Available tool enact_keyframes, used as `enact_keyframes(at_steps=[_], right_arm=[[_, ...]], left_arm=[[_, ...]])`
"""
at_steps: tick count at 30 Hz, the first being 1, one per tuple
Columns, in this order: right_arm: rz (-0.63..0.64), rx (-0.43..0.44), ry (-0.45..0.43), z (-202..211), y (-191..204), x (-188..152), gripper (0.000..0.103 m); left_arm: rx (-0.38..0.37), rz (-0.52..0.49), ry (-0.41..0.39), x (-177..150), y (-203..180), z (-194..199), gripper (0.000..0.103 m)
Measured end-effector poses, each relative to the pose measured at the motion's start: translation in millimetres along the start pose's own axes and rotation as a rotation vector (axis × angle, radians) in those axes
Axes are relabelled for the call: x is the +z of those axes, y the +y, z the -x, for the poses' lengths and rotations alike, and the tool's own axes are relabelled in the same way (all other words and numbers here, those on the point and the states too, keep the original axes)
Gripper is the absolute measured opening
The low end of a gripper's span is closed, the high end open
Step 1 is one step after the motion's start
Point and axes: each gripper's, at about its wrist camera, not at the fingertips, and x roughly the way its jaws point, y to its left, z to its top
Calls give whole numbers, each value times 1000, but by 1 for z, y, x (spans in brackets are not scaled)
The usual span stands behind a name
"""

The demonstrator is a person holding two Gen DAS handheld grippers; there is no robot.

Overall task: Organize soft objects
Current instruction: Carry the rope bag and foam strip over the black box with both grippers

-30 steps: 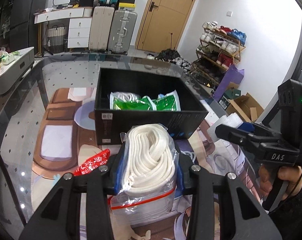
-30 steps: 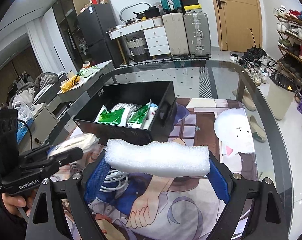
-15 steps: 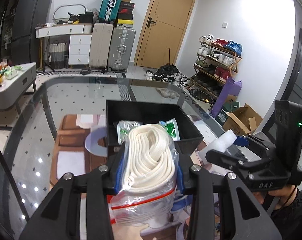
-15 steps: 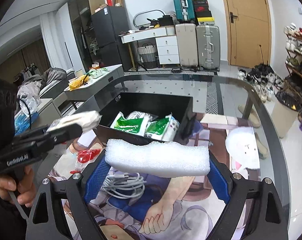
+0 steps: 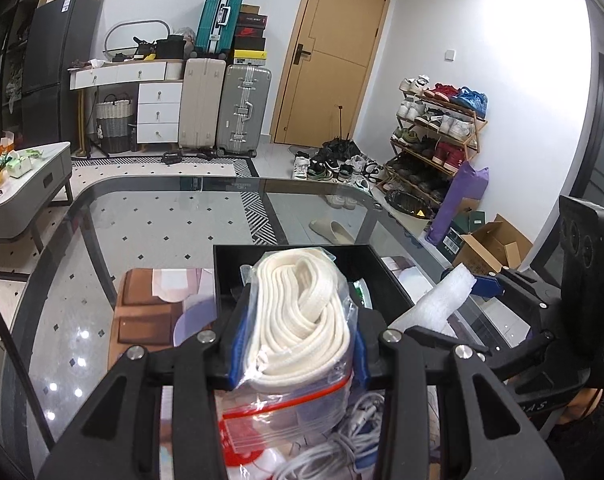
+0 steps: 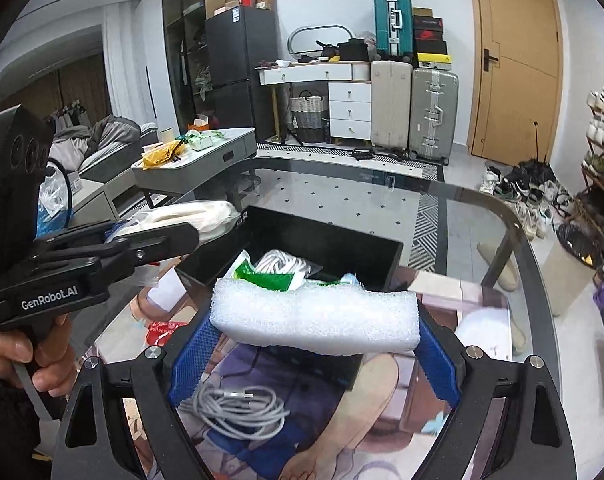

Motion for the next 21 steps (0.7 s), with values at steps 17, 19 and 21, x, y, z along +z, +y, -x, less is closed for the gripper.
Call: enact_keyframes(at_steps=[17,19,21], right_arm=[[125,20,79,-52,-9,25,91],[134,21,92,-59,-10,26,91],[146,18,100,-64,-11,25,91]], left_arm=[[-3,-14,24,20,5,-39,39],[-2,-10,31,20,6,-44,39],[-5,0,40,21,9,-48,39]])
